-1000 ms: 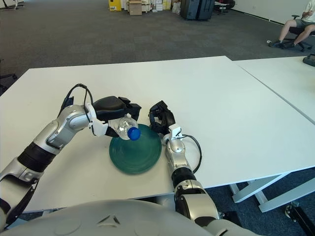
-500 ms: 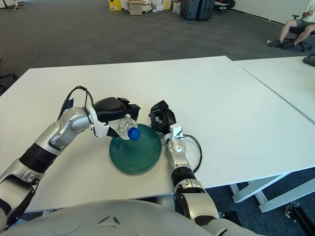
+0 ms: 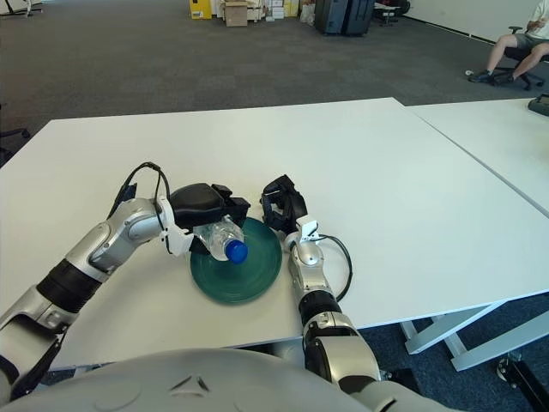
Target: Put the bottle into the plate.
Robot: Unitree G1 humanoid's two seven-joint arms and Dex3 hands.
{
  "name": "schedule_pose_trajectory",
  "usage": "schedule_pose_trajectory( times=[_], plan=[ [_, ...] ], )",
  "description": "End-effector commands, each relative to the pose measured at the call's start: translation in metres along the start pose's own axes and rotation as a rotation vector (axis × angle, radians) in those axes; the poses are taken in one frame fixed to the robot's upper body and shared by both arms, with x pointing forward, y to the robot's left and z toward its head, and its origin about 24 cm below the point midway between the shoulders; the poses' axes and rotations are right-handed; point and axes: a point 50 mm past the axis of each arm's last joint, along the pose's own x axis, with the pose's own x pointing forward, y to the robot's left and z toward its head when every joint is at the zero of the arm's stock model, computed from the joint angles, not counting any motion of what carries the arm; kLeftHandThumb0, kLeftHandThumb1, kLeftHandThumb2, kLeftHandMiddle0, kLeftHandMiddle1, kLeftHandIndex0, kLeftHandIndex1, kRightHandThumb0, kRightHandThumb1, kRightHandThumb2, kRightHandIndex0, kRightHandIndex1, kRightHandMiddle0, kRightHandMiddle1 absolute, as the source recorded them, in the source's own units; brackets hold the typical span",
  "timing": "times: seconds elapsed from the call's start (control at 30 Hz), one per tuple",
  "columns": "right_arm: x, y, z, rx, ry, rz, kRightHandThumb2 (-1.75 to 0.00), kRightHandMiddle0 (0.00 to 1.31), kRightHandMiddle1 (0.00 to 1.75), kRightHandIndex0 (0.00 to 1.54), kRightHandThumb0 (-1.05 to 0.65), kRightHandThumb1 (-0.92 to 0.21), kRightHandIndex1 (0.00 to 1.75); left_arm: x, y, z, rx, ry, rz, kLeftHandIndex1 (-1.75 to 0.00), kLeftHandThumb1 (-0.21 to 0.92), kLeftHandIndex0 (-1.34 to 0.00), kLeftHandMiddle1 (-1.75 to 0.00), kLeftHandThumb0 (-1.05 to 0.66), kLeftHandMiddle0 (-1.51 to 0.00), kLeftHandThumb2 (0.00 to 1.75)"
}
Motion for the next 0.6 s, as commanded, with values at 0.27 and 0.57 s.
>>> schedule_pose_trajectory(
  times=[0.27,0.57],
  plan=[
    [-0.021,0.001,-0.028,0.075,0.137,-0.046,-0.77,0.33,1.75,0.33,-0.01,-0.7,1.5,0.0,0.002,0.01,0.068,-0.045,0.056,-1.75,0.3,-0.62,-1.75,-0.47,-1.01,1.33],
    [-0.02,0.002,-0.029,0.05,0.159,-0.043,-0.82,0.34,1.75,0.37,-0.01,-0.66,1.5,0.0,0.004,0.013,0.056,-0.083,0.077,-1.75,0.32,-0.6,-1.75,-0.47,-0.97,1.31]
  ],
)
